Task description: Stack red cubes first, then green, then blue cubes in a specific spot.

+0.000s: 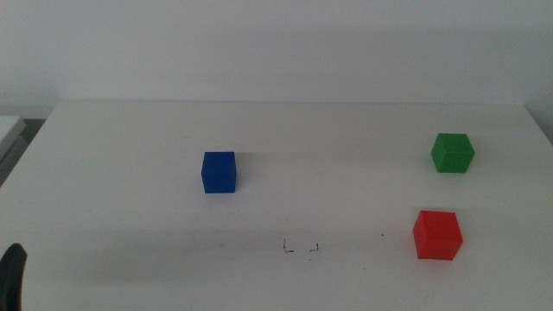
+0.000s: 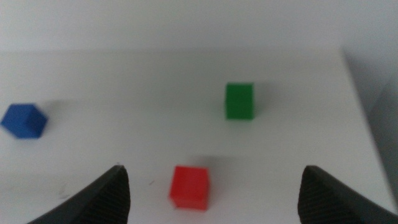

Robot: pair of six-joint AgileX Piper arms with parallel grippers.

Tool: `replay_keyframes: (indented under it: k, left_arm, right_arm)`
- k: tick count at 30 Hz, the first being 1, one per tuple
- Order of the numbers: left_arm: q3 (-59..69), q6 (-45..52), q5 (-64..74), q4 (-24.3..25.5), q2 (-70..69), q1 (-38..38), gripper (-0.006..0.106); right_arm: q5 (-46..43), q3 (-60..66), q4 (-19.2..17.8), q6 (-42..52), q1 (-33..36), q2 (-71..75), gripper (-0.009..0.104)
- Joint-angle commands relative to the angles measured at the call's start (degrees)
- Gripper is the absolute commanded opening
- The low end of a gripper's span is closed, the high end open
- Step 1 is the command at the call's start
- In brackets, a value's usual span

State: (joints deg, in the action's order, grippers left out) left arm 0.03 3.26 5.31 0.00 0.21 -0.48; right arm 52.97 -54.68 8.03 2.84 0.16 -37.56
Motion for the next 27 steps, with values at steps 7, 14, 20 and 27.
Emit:
replay_keyframes:
  k: [7,14,20,27]
  left_arm:
    - [-0.03,-0.13,-0.41,0.0,-0.21,-0.13,0.094]
    - [-0.03,-0.13,-0.41,0.0,-0.21,-0.13,0.094]
    - [-0.03,-0.13,-0.41,0.0,-0.21,-0.13,0.094]
    - [-0.03,-0.13,-0.41,0.0,-0.21,-0.13,0.094]
  right_arm:
    - [16.99,-18.5,3.14,-0.63,5.34,-21.36,0.093]
    - [16.99,-23.22,-6.76,-12.89,14.52,-33.74,0.093]
    - [16.99,-23.58,-11.34,-18.92,17.38,-44.06,0.093]
    - [15.98,-18.46,-11.6,-21.19,19.24,-50.82,0.093]
